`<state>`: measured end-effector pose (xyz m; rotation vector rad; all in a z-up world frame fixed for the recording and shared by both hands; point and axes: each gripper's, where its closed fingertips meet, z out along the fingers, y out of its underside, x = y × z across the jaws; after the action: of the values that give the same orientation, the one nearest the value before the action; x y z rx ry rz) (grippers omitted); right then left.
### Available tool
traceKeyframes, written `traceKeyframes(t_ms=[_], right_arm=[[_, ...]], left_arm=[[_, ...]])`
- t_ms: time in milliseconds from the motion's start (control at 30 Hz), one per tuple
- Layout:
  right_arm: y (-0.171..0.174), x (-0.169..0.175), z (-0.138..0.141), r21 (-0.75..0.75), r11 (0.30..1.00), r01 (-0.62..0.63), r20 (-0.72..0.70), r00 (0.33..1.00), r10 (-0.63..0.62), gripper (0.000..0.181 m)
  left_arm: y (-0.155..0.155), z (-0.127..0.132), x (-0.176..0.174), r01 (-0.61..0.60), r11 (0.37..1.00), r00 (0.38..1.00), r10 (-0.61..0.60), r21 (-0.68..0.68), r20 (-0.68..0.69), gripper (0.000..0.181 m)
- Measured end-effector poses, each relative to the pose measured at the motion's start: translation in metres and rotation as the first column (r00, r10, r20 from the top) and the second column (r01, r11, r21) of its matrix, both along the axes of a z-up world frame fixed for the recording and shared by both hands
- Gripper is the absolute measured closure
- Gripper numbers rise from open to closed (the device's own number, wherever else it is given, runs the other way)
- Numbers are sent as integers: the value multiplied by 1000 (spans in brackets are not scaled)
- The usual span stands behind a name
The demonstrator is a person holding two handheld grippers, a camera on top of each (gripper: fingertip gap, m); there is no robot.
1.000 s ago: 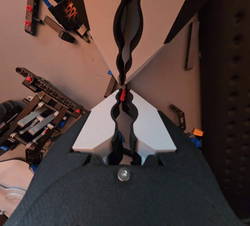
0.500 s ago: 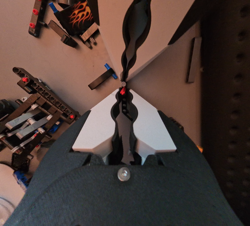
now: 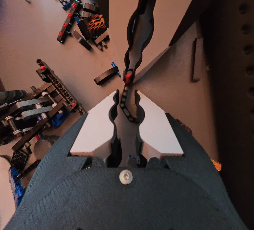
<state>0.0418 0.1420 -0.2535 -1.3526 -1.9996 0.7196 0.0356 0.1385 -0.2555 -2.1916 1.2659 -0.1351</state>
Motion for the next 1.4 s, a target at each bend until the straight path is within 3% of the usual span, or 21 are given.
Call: traceKeyframes(t_ms=[133, 200, 333, 600, 767, 1067, 1100, 1167, 1200, 1233, 1333, 1400], right_arm=[[-5, -4, 0, 28, 1000, 7, -1, 1000, -7, 176], [-6, -5, -1, 41, 999, 22, -2, 1000, -22, 176], [-5, -5, -1, 57, 998, 23, -8, 1000, -22, 176], [-5, -6, -1, 124, 992, 7, -45, 999, -1, 176], [-5, -7, -1, 168, 986, -4, -58, 998, 14, 176], [-3, -5, -2, 173, 985, 2, -55, 998, 7, 176], [-3, -5, -3, 175, 985, 3, -53, 999, 6, 175], [-2, -7, -3, 186, 983, 10, -53, 999, 0, 176], [-1, -8, -3, 182, 983, 11, -53, 999, -1, 176], [-1, -7, -3, 166, 986, 11, -52, 999, -3, 176], [-1, -6, -3, 164, 986, 16, -56, 998, -7, 175], [-2, -6, -3, 179, 984, 11, -60, 998, 0, 176]], left_arm=[[4, 13, 4, 14, 993, 1000, -15, 120, 9, 165], [0, 12, 7, 32, 990, 999, -29, 138, -21, 177], [0, 12, 9, -17, 973, 998, 31, 229, -58, 180], [0, 25, 10, -28, 959, 999, 33, 283, -13, 170], [-3, 20, 13, -15, 958, 1000, 21, 288, -18, 180], [3, 22, 19, -63, 948, 998, 59, 313, 23, 181], [2, 24, 21, -66, 945, 998, 55, 319, 42, 181], [-11, 77, 65, -74, 928, 932, -65, 365, 357, 181], [-8, 76, 63, -73, 900, 962, -50, 430, 268, 180], [-1, 45, 41, -71, 916, 993, 30, 396, 111, 179], [-6, 67, 13, -136, 895, 981, 61, 426, 185, 181], [-21, 61, 4, -149, 920, 962, 50, 362, 270, 180]])
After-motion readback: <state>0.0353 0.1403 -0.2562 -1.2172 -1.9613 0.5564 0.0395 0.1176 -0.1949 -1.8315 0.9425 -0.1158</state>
